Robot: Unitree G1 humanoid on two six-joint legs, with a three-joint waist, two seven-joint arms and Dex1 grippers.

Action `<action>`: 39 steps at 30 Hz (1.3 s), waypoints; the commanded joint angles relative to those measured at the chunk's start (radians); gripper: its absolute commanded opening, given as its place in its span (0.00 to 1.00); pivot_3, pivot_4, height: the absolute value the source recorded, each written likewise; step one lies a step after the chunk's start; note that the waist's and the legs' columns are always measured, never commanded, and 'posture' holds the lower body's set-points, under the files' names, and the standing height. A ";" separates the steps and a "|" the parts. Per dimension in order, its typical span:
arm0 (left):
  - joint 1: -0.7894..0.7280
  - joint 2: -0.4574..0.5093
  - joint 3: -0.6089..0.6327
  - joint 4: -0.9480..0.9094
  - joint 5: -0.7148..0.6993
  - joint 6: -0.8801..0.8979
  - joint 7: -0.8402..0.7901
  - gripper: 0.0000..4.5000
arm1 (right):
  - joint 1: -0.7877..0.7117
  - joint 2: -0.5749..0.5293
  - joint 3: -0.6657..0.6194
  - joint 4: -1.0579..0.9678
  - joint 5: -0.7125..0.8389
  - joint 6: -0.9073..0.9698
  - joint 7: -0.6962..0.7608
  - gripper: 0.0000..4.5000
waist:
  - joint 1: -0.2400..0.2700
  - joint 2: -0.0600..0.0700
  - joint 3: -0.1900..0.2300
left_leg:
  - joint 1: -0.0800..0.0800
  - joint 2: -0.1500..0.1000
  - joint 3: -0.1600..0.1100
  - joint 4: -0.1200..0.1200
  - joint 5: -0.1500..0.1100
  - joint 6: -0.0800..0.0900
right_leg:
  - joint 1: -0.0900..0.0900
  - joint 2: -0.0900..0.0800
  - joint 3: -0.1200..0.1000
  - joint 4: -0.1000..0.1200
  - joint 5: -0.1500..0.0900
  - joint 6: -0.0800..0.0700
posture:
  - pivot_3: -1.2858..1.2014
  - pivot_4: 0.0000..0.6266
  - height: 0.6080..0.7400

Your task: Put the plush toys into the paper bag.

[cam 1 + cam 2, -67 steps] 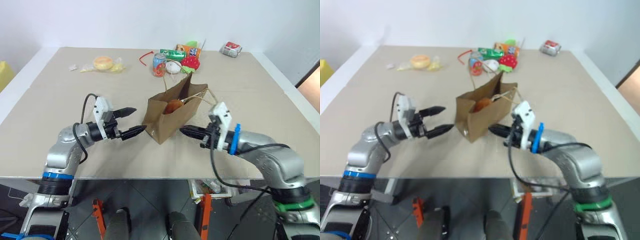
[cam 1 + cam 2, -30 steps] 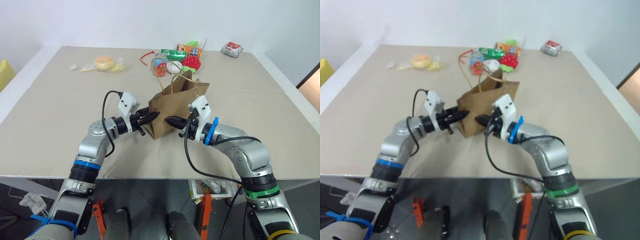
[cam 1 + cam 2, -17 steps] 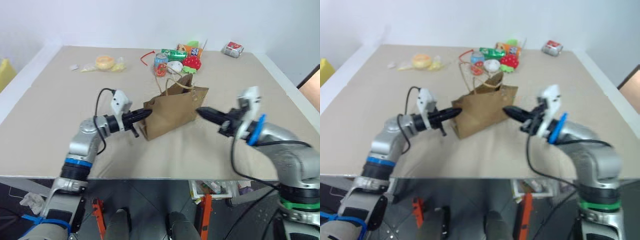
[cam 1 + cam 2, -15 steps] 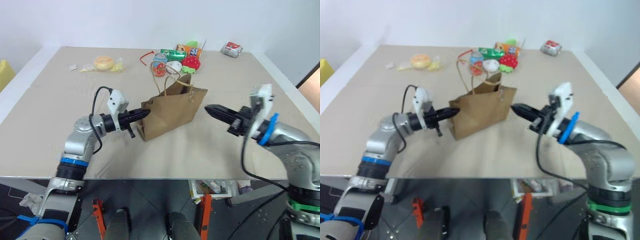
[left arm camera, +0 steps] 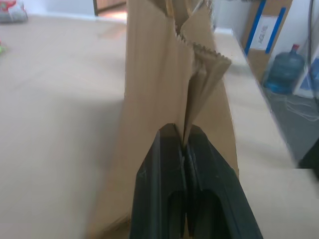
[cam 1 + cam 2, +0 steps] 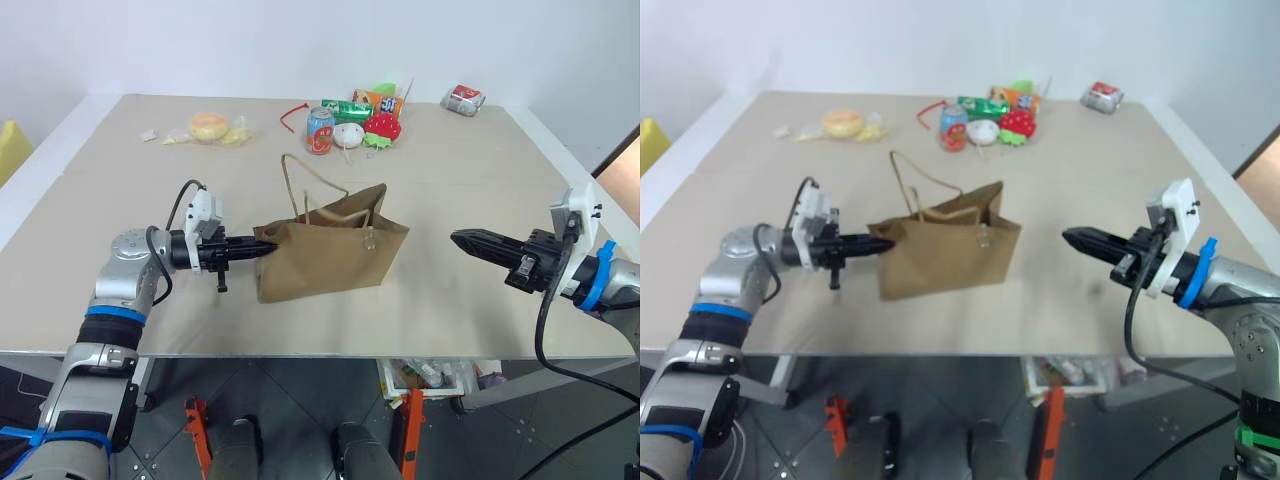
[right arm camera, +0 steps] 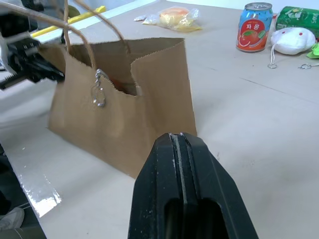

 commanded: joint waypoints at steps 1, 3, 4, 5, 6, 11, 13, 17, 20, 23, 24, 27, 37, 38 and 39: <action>-0.113 -0.037 0.008 0.226 0.114 -0.259 0.086 0.01 | -0.008 0.004 0.013 -0.083 0.038 0.012 -0.023 0.00 | 0.000 0.000 0.000 | 0.000 0.000 0.000 0.000 0.000 0.000 | 0.000 0.000 0.000 0.000 0.000 0.000 | 0.52 0.24 1.00; -0.148 -0.044 0.018 0.276 0.124 -0.302 0.097 0.07 | -0.004 0.002 0.012 -0.090 0.044 0.014 -0.026 0.00 | 0.001 0.000 0.000 | 0.000 0.000 0.000 0.000 0.000 0.000 | 0.000 0.000 0.000 0.000 0.000 0.000 | 0.52 0.24 1.00; -0.161 -0.046 0.022 0.290 0.125 -0.315 0.096 0.13 | -0.004 0.002 0.012 -0.091 0.046 0.015 -0.027 0.00 | 0.002 0.000 0.000 | 0.000 0.000 0.000 0.000 0.000 0.000 | 0.000 0.000 0.000 0.000 0.000 0.000 | 0.52 0.24 1.00; -0.174 -0.047 0.023 0.300 0.124 -0.325 0.086 0.18 | -0.003 0.001 0.013 -0.092 0.048 0.016 -0.029 0.00 | 0.004 0.000 0.000 | 0.000 0.000 0.000 0.000 0.000 0.000 | 0.000 0.000 0.000 0.000 0.000 0.001 | 0.52 0.24 1.00; -0.190 -0.048 0.024 0.320 0.128 -0.345 0.081 0.29 | -0.004 0.002 0.014 -0.092 0.048 0.016 -0.031 0.00 | 0.004 0.000 0.000 | 0.000 0.000 0.000 0.000 0.000 0.000 | 0.000 0.000 0.000 0.000 0.000 0.001 | 0.52 0.24 1.00; -0.215 -0.050 0.029 0.352 0.113 -0.356 0.031 0.69 | -0.003 0.005 0.019 -0.091 0.051 0.014 -0.038 0.00 | 0.004 0.000 0.000 | 0.000 0.000 0.000 0.000 0.000 0.000 | 0.000 0.000 0.000 0.000 0.000 0.001 | 0.52 0.24 1.00; -0.209 -0.049 0.028 0.327 0.096 -0.329 -0.009 0.89 | -0.003 0.005 0.023 -0.087 0.051 0.010 -0.040 0.00 | 0.004 0.000 0.000 | -0.001 0.000 0.000 0.000 0.000 0.000 | 0.000 0.000 0.000 0.000 0.002 0.005 | 0.52 0.24 1.00; -0.203 -0.046 0.029 0.295 0.088 -0.299 -0.029 0.98 | -0.009 0.007 0.022 -0.086 0.060 0.011 -0.042 0.00 | 0.004 0.000 0.000 | -0.001 0.000 0.000 0.000 0.000 0.000 | 0.000 0.000 0.000 0.000 0.002 0.005 | 0.52 0.24 1.00; -0.245 -0.027 0.090 0.290 0.043 -0.205 0.033 0.98 | -0.007 0.007 0.016 -0.085 0.063 0.009 -0.041 0.00 | 0.004 0.000 0.000 | -0.001 0.000 0.000 0.000 0.000 0.000 | 0.000 0.000 0.000 0.000 0.002 0.005 | 0.52 0.24 1.00; -0.279 0.000 0.154 0.210 -0.054 0.004 0.090 0.98 | -0.003 0.010 0.009 -0.085 0.069 0.007 -0.043 0.00 | 0.003 0.000 0.000 | -0.001 0.000 0.000 0.000 0.000 0.000 | 0.000 0.000 0.000 0.000 0.002 0.005 | 0.52 0.24 1.00; -0.275 0.010 0.159 0.164 -0.078 0.069 0.099 0.98 | -0.003 0.011 0.006 -0.084 0.073 0.007 -0.044 0.00 | 0.003 0.000 0.000 | -0.001 0.000 0.000 0.000 0.000 0.000 | 0.000 0.001 0.000 0.000 0.002 0.006 | 0.52 0.24 1.00; -0.210 0.081 0.183 -0.079 -0.228 0.404 0.136 0.98 | -0.006 0.005 0.011 -0.048 0.054 -0.008 -0.035 0.00 | 0.001 0.000 0.000 | -0.001 0.000 -0.001 0.000 0.000 0.000 | 0.000 0.001 0.000 0.000 0.003 0.007 | 0.52 0.24 1.00; 0.240 0.264 0.346 -0.542 -0.328 0.749 0.354 0.98 | -0.032 -0.017 0.087 0.099 -0.046 -0.069 0.005 0.00 | -0.004 0.000 0.000 | 0.002 0.001 -0.001 -0.001 0.000 0.000 | 0.000 0.001 0.000 0.002 0.000 0.006 | 0.52 0.24 1.00; 0.271 0.264 0.365 -0.557 -0.324 0.739 0.364 0.98 | -0.036 -0.017 0.093 0.111 -0.054 -0.074 0.007 0.00 | -0.003 0.000 0.000 | 0.002 0.001 -0.001 -0.001 0.000 0.000 | 0.000 0.001 0.000 0.002 0.000 0.005 | 0.52 0.24 1.00; 0.295 0.263 0.382 -0.570 -0.327 0.735 0.370 0.98 | -0.039 -0.016 0.098 0.120 -0.060 -0.079 0.010 0.00 | -0.004 0.000 0.000 | 0.002 0.001 -0.001 -0.001 0.000 0.000 | 0.000 0.001 -0.001 0.002 -0.002 -0.001 | 0.52 0.24 1.00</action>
